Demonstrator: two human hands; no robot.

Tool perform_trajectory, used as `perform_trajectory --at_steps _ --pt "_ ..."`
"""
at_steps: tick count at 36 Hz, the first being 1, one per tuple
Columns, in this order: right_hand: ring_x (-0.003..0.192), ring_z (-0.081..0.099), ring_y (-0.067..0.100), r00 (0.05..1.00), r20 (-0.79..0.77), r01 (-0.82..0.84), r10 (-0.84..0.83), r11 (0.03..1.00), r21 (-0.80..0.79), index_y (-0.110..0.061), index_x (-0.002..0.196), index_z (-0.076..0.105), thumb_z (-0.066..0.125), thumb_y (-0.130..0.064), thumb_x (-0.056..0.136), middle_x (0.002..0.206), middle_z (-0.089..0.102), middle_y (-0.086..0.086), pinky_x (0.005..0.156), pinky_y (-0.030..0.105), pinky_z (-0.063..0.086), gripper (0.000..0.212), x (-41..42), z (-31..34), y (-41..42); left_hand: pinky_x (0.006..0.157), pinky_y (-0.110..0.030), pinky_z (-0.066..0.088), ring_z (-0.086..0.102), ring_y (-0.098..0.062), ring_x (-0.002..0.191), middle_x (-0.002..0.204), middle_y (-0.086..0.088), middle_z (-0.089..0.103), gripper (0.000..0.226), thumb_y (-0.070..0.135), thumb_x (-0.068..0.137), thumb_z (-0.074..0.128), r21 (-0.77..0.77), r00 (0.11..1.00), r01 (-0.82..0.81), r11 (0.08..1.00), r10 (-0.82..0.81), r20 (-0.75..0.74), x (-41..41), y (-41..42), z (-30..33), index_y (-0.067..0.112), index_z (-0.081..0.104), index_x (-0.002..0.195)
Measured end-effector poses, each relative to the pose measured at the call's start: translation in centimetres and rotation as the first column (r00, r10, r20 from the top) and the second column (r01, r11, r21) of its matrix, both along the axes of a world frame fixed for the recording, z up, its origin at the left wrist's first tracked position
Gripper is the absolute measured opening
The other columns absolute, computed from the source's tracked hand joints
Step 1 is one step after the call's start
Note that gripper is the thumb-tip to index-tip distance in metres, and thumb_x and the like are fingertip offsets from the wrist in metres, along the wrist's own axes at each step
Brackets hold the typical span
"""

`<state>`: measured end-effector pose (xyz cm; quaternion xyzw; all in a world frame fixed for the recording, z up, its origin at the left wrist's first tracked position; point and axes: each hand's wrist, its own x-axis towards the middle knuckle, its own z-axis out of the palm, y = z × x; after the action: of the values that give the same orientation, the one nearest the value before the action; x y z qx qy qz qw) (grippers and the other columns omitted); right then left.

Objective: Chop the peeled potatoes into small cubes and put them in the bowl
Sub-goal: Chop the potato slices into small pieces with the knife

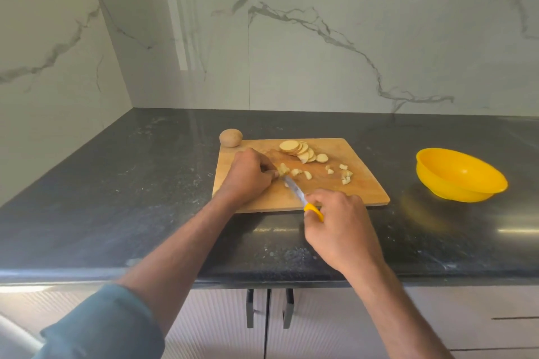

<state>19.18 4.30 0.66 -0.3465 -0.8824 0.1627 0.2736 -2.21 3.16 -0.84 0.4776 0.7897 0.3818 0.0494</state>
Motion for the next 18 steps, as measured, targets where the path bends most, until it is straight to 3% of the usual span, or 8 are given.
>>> perform_trajectory --at_steps 3,5,7,10,12,15,18 --pt "0.069 0.060 0.017 0.995 -0.072 0.065 -0.064 0.998 0.012 -0.020 0.109 0.074 0.064 -0.016 0.087 0.088 0.075 -0.001 0.056 0.020 0.041 0.025 0.1 0.4 0.2 0.067 -0.025 0.054 0.065 -0.008 0.074 0.081 0.002 0.075 0.012 0.020 0.093 0.074 0.028 0.999 0.009 1.000 -0.010 0.037 -0.3 -0.1 -0.1 0.014 0.081 0.085" --pt "0.057 0.049 0.014 0.994 -0.083 0.077 -0.072 0.996 0.054 -0.021 0.110 0.074 0.065 -0.017 0.086 0.079 0.072 -0.002 0.050 0.015 0.031 0.026 -0.4 0.6 0.0 0.055 -0.020 0.043 0.057 -0.005 0.060 0.069 0.002 0.069 0.022 0.019 0.096 0.070 0.086 0.997 -0.018 0.996 0.011 0.081 -0.5 -0.2 -0.1 0.012 0.078 0.076" --pt "0.058 0.049 0.013 0.997 -0.043 0.073 -0.069 0.992 0.104 -0.022 0.112 0.073 0.064 -0.019 0.086 0.086 0.076 -0.003 0.050 0.012 0.026 0.028 -1.4 0.8 -0.3 0.050 -0.013 0.037 0.049 -0.002 0.053 0.064 0.004 0.062 0.023 0.019 0.098 0.067 0.151 0.988 -0.066 0.986 0.043 0.150 -0.7 -0.2 0.0 0.011 0.077 0.078" --pt "0.068 0.063 0.016 0.999 0.010 0.045 -0.047 0.988 0.148 -0.024 0.118 0.070 0.060 -0.020 0.087 0.092 0.076 -0.005 0.053 0.017 0.034 0.033 -3.5 0.7 -0.7 0.054 -0.016 0.039 0.048 -0.006 0.060 0.070 0.000 0.062 0.019 0.019 0.099 0.065 0.213 0.969 -0.153 0.965 0.104 0.226 -0.9 -0.4 0.1 0.010 0.077 0.089" --pt "0.066 0.059 0.014 0.999 0.030 0.020 -0.025 0.988 0.155 -0.023 0.120 0.069 0.059 -0.017 0.086 0.090 0.075 -0.005 0.053 0.017 0.040 0.035 -4.9 0.2 -0.9 0.063 -0.023 0.043 0.055 -0.007 0.071 0.081 0.000 0.069 0.017 0.018 0.100 0.062 0.224 0.966 -0.166 0.960 0.114 0.230 -1.1 -0.5 0.1 0.010 0.078 0.096" --pt "0.067 0.057 0.016 0.997 0.076 0.019 -0.031 0.988 0.150 -0.020 0.118 0.067 0.057 -0.016 0.086 0.088 0.071 -0.002 0.056 0.023 0.046 0.033 -6.2 -0.5 -0.9 0.067 -0.012 0.043 0.056 0.001 0.077 0.085 0.007 0.068 0.017 0.012 0.100 0.058 0.209 0.975 -0.111 0.972 0.066 0.211 -0.9 -0.6 0.2 0.010 0.075 0.104" --pt "0.068 0.063 0.021 0.992 0.083 0.085 -0.097 0.987 0.138 -0.019 0.116 0.066 0.056 -0.016 0.086 0.084 0.070 0.001 0.061 0.029 0.055 0.032 -5.9 -0.9 -0.7 0.070 -0.016 0.043 0.057 -0.002 0.078 0.084 0.011 0.065 0.018 0.014 0.099 0.060 0.170 0.992 -0.041 0.985 0.020 0.122 -0.7 -0.5 0.1 0.010 0.074 0.111"
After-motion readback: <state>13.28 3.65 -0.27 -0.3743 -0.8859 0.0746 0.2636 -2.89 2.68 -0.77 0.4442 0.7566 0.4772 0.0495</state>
